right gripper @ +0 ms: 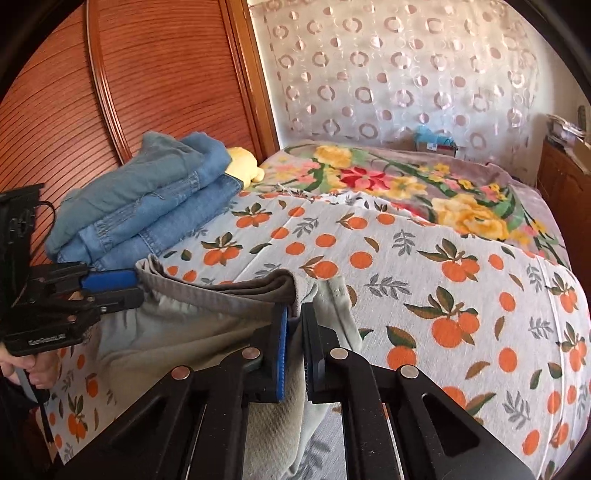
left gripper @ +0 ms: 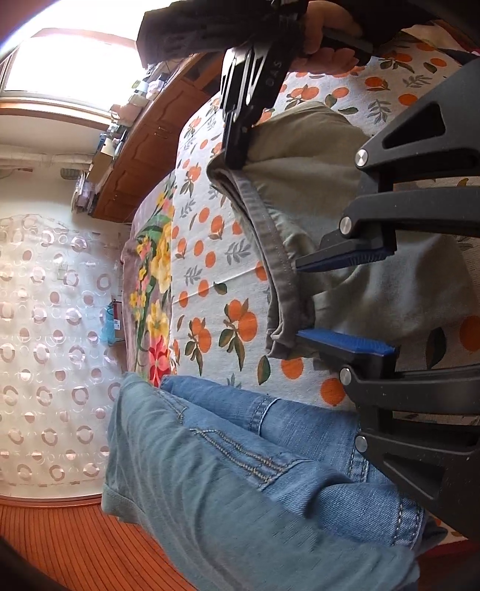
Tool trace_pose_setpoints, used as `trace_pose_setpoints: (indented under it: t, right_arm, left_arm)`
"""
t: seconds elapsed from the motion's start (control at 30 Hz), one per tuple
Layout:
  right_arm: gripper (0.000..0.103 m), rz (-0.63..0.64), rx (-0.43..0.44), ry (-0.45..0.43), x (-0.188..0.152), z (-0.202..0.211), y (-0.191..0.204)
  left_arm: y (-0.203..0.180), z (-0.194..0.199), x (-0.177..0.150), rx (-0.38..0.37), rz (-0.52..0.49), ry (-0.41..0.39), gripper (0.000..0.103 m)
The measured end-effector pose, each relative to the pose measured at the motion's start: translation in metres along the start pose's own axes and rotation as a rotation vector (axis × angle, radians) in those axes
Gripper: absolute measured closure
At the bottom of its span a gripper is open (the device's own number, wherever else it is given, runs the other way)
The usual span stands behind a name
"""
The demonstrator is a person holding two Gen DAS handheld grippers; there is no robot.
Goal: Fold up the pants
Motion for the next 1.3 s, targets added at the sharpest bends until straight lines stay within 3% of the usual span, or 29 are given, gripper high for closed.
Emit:
trace_pose_setpoints:
  t: [0.17,0.37,0.6,0.7,0.83,0.97,1.07,1.3]
  right_arm:
    - [0.089,-0.035,0.012,0.049,0.003,-0.016,-0.006]
    - [0.072,-0.076,-0.003,0.003,0.014,-0.007,-0.014]
    - [0.071,-0.05,-0.002,0.017,-0.002,0.01,-0.009]
    - [0.071,-0.027,0.0,0.026,-0.019,0.025,-0.003]
    - [0.071,-0.011,0.003,0.051,-0.045,0.041,0.006]
    - [0.071,0.001,0.006,0.076,-0.065,0.048,0.014]
    - [0.065,0.014,0.007,0.078,-0.072,0.053,0.018]
    - [0.06,0.07,-0.007,0.097,-0.078,0.044,0.027]
  left_arm:
    - [-0.005,-0.002,0.003,-0.019,-0.009,0.01,0.07]
    - [-0.008,-0.011,0.014,-0.014,-0.024,0.011,0.069]
    - [-0.008,0.003,-0.003,0.004,-0.04,0.006,0.069]
    - [-0.014,0.012,-0.018,-0.031,-0.072,0.011,0.067]
    - [-0.014,0.024,-0.037,-0.043,-0.075,0.01,0.055]
    - [-0.01,0.026,-0.051,-0.048,-0.057,0.028,0.054]
    - [-0.008,0.021,-0.063,-0.053,-0.048,0.052,0.054]
    - [-0.004,0.018,-0.078,-0.051,-0.047,0.09,0.054]
Point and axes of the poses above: each gripper's, at about its wrist camera, not at the fingertips, and z roughly against the way its jaws point, y to its left, x to its top, the point moved 8 cm from there along -z, roughly the way its jaws point, and after that the axes turned 7 degrees about y, right-handed, at the moved point
